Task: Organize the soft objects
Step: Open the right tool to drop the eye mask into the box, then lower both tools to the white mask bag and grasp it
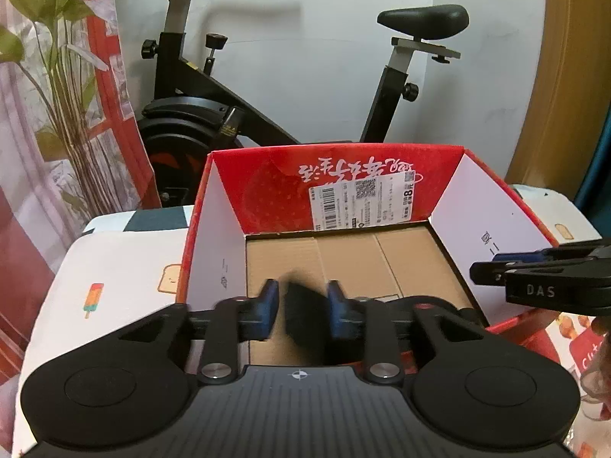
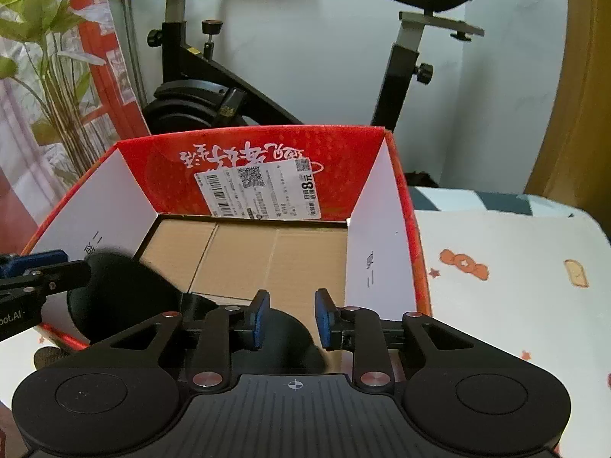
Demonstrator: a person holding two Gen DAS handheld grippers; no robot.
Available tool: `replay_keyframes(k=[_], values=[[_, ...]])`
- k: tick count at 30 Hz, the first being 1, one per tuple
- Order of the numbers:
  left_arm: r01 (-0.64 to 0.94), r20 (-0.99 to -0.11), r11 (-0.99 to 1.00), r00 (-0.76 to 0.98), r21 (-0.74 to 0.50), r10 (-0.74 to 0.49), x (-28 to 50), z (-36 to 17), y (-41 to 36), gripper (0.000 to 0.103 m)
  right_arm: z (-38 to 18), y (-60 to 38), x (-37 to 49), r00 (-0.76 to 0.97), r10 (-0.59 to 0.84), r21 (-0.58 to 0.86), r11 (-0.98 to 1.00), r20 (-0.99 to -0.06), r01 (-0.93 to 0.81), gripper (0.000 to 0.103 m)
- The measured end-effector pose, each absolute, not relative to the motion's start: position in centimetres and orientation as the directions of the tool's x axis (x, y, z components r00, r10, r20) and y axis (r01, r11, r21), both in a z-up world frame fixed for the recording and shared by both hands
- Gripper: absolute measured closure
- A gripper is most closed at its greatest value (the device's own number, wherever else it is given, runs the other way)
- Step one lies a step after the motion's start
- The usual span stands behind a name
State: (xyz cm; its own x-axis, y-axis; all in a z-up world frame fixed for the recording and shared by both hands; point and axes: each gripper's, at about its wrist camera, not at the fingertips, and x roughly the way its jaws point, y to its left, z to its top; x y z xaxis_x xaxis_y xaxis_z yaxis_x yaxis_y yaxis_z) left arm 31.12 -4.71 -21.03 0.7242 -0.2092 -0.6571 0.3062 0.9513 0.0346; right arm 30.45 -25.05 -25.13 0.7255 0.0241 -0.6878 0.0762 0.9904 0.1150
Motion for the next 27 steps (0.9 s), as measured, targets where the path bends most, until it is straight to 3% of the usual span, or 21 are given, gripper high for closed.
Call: replay_keyframes(k=[1, 3, 4, 5, 7, 9, 17, 27], values=[[0.303, -0.657, 0.952, 0.725, 0.035, -0.207, 31.0, -20.9, -4.6, 0.052, -24.9, -24.9, 30.2, 0.731, 0.015, 0.108, 0.991, -0.682, 0.08, 0.073], [0.3, -0.648, 0.953, 0.733, 0.037, -0.205, 30.6, -20.5, -4.5, 0.035, -24.2, -24.8, 29.6, 0.749, 0.011, 0.108, 0.991, -0.662, 0.081, 0.054], [0.297, -0.644, 0.954, 0.738, 0.041, -0.202, 30.5, -20.3, -4.5, 0.029, -23.8, -24.8, 29.2, 0.76, 0.008, 0.106, 0.991, -0.65, 0.08, 0.05], [0.292, -0.64, 0.955, 0.742, 0.045, -0.197, 30.2, -20.1, -4.4, 0.026, -23.5, -24.8, 28.9, 0.77, 0.003, 0.1, 0.992, -0.638, 0.079, 0.04], [0.284, -0.628, 0.958, 0.753, 0.042, -0.196, 29.7, -19.4, -4.1, 0.008, -22.6, -24.7, 28.1, 0.792, -0.007, 0.089, 0.993, -0.61, 0.078, 0.022], [0.272, -0.609, 0.962, 0.768, 0.026, -0.201, 29.0, -18.7, -3.7, 0.002, -21.9, -24.8, 27.2, 0.815, -0.008, 0.096, 0.992, -0.58, 0.078, 0.0], [0.238, -0.57, 0.971, 0.799, 0.004, -0.194, 26.2, -17.2, -1.9, 0.0, -20.0, -24.6, 23.2, 0.87, 0.034, 0.113, 0.993, -0.492, 0.025, 0.0], [0.194, -0.561, 0.981, 0.811, -0.007, -0.164, 21.0, -17.2, 1.5, 0.0, -21.1, -24.8, 16.7, 0.901, 0.124, 0.254, 0.967, -0.415, -0.016, 0.0]])
